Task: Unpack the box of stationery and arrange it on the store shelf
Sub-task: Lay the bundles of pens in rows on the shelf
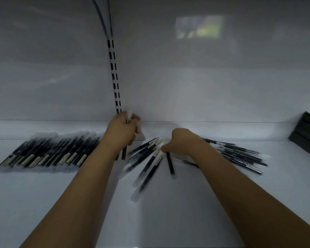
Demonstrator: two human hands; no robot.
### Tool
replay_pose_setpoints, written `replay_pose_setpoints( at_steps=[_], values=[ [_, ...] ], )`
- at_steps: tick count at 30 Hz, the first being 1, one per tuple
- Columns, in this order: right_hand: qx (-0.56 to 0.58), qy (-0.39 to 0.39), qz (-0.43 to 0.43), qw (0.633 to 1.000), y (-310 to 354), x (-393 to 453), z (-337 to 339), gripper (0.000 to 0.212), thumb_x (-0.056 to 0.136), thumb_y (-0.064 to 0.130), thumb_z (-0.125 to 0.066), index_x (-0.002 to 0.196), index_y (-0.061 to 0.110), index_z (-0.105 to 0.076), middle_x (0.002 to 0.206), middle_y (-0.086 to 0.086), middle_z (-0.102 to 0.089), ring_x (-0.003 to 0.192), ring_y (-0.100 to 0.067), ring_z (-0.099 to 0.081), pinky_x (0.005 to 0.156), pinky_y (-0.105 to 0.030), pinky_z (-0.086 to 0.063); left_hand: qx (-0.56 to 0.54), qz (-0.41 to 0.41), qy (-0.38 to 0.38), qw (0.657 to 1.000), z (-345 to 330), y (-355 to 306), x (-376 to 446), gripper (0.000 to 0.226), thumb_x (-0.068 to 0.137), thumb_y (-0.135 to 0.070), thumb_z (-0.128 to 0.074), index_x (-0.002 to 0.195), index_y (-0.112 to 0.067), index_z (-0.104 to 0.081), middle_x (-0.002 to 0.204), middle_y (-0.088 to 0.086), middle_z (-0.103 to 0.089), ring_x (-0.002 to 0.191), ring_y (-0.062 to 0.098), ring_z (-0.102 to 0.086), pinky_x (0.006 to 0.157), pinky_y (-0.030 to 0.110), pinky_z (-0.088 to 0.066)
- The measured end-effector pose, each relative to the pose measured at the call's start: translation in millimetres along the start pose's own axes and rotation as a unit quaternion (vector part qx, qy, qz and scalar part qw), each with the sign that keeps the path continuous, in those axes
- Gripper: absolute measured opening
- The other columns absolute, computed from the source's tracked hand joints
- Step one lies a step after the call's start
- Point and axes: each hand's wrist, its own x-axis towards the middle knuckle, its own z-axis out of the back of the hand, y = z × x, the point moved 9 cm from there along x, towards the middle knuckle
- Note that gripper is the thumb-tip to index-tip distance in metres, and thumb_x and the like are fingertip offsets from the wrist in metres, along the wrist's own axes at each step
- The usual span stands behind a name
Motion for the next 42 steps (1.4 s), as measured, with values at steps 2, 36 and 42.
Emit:
replay_pose_setpoints(
  at_steps=[2, 36, 42],
  values=[
    [0.011, -0.026, -0.014, 1.0, -3, -2, 0, 0.036, 0.087, 0.048, -0.061, 0.092, 0.014, -0.05, 0.092, -0.001, -0.049, 0.091, -0.022, -0.052, 0.074, -0.029, -0.042, -0.08, 0.036, -0.004, 0.996, -1, 1, -2, 0.02, 0.103, -0.013, -0.044, 0.115, -0.008, -0.058, 0.065, 0.003, -0.05, 0.039, 0.008, -0.038, 0.037, 0.016, -0.03],
    [0.036, -0.149, 0.316, 0.936, 71, -22, -5, 0.012, 0.091, 0.031, -0.063, 0.098, 0.028, -0.071, 0.094, 0.008, -0.07, 0.086, -0.012, -0.061, 0.079, -0.032, -0.05, 0.032, 0.028, -0.137, 0.99, 65, -5, -7, 0.03, 0.086, -0.028, -0.071, 0.094, 0.001, -0.07, 0.07, 0.004, -0.058, 0.055, 0.009, -0.047, 0.046, 0.018, -0.035],
    [0.012, -0.071, 0.284, 0.956, 63, -8, -16, 0.023, 0.092, 0.038, -0.061, 0.112, 0.029, -0.066, 0.106, 0.009, -0.061, 0.099, -0.012, -0.055, 0.089, -0.033, -0.046, -0.11, 0.025, -0.197, 0.974, 71, -4, -9, 0.015, 0.09, -0.025, -0.062, 0.087, -0.01, -0.064, 0.091, 0.008, -0.069, 0.056, 0.008, -0.045, 0.057, 0.023, -0.037]
  ],
)
